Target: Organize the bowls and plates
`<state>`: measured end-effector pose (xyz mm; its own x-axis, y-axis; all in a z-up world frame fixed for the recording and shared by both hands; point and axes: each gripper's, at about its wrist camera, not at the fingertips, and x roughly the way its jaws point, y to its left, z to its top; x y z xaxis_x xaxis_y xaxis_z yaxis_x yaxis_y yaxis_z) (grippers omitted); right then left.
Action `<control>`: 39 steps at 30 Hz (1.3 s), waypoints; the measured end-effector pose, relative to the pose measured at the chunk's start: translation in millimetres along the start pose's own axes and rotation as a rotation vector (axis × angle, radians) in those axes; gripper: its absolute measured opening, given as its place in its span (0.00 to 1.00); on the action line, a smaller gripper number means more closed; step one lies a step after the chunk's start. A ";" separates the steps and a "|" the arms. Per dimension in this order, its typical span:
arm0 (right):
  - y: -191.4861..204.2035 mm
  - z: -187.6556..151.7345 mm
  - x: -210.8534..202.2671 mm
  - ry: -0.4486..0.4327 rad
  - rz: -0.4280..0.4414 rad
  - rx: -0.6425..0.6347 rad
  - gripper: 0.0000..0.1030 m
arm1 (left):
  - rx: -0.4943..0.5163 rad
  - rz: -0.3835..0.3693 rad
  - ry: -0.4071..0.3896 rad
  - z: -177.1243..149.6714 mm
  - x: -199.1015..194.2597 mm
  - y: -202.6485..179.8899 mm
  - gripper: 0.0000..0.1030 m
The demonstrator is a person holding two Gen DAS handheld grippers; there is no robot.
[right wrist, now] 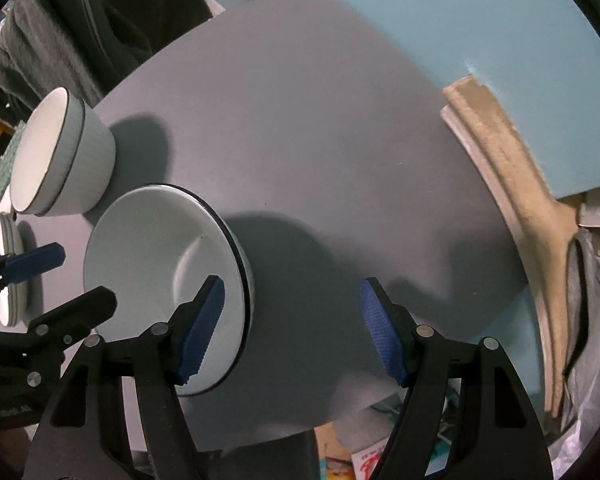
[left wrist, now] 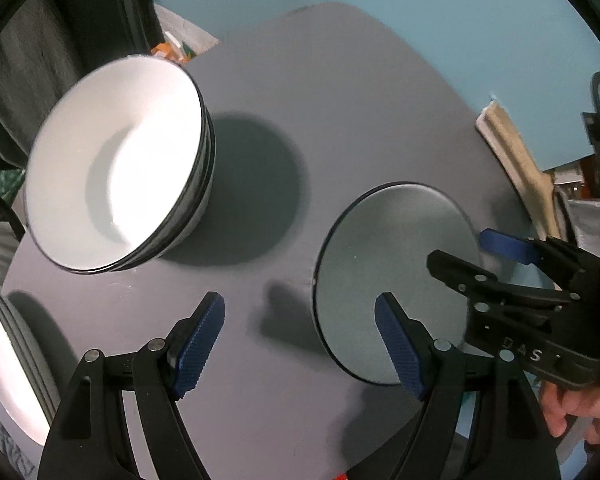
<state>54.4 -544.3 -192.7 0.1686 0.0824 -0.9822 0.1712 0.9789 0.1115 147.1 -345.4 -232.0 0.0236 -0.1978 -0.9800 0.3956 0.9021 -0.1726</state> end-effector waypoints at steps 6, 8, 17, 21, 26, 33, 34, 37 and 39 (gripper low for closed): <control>1.3 0.0 7.6 0.019 0.004 -0.029 0.58 | -0.040 -0.015 0.021 -0.9 10.4 6.0 0.70; 2.1 1.0 8.8 0.029 0.003 -0.032 0.51 | -0.047 -0.024 0.038 -1.7 13.1 6.7 0.56; -1.0 2.5 9.4 0.051 0.013 -0.060 0.33 | -0.097 -0.085 0.095 -2.9 26.9 14.2 0.25; 4.1 5.8 10.5 0.066 0.034 -0.077 0.17 | -0.080 -0.113 0.093 -2.3 25.6 11.7 0.14; 9.7 6.2 10.0 0.083 0.035 -0.091 0.09 | -0.065 -0.096 0.086 -3.6 20.1 3.6 0.09; 18.4 13.8 9.0 0.102 0.061 -0.087 0.07 | -0.082 -0.086 0.089 -9.9 12.7 19.7 0.08; 22.7 12.6 9.0 0.104 0.062 -0.099 0.07 | -0.092 -0.083 0.093 -10.0 13.5 24.0 0.08; 33.1 9.8 9.8 0.116 0.073 -0.110 0.07 | -0.125 -0.080 0.098 -20.6 15.7 22.2 0.08; 43.8 6.4 9.0 0.122 0.084 -0.127 0.07 | -0.151 -0.079 0.094 -28.4 9.9 30.7 0.08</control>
<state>69.6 -501.9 -195.7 0.0572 0.1794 -0.9821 0.0368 0.9827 0.1816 133.4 -308.7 -249.9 -0.0904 -0.2399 -0.9666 0.2501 0.9340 -0.2552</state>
